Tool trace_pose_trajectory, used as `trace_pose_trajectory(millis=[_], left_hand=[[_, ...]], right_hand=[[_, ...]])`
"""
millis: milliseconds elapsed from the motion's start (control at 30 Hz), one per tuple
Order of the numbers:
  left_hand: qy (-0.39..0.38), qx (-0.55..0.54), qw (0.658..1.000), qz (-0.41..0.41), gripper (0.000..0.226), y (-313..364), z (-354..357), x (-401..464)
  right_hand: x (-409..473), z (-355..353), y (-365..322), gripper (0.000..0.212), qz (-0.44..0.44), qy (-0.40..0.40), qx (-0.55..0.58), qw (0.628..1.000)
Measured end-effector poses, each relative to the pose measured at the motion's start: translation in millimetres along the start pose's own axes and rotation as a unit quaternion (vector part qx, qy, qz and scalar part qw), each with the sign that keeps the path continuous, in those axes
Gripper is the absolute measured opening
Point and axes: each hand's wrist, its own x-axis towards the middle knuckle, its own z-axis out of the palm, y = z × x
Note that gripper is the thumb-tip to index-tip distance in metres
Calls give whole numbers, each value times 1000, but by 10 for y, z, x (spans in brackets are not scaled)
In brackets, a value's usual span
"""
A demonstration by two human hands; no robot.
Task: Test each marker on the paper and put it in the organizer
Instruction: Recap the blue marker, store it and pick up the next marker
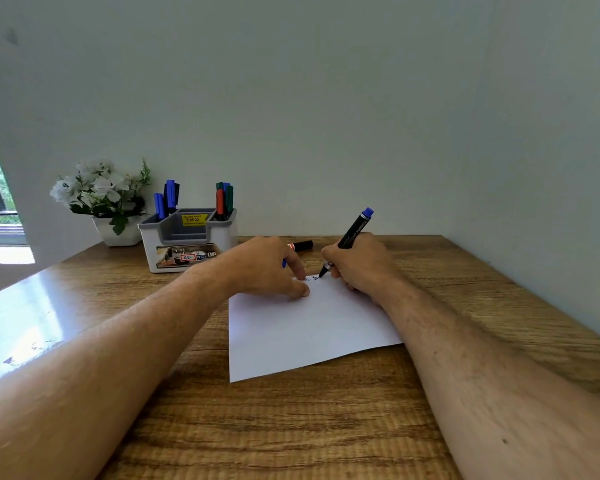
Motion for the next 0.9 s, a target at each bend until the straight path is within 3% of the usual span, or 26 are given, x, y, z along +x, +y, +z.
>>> trace_pose_trajectory(millis=[900], left_hand=[[6,-12,1000,-6,29,62,-35,-81]], right_hand=[[-2,22,1,19,-32,-7,-15,999]])
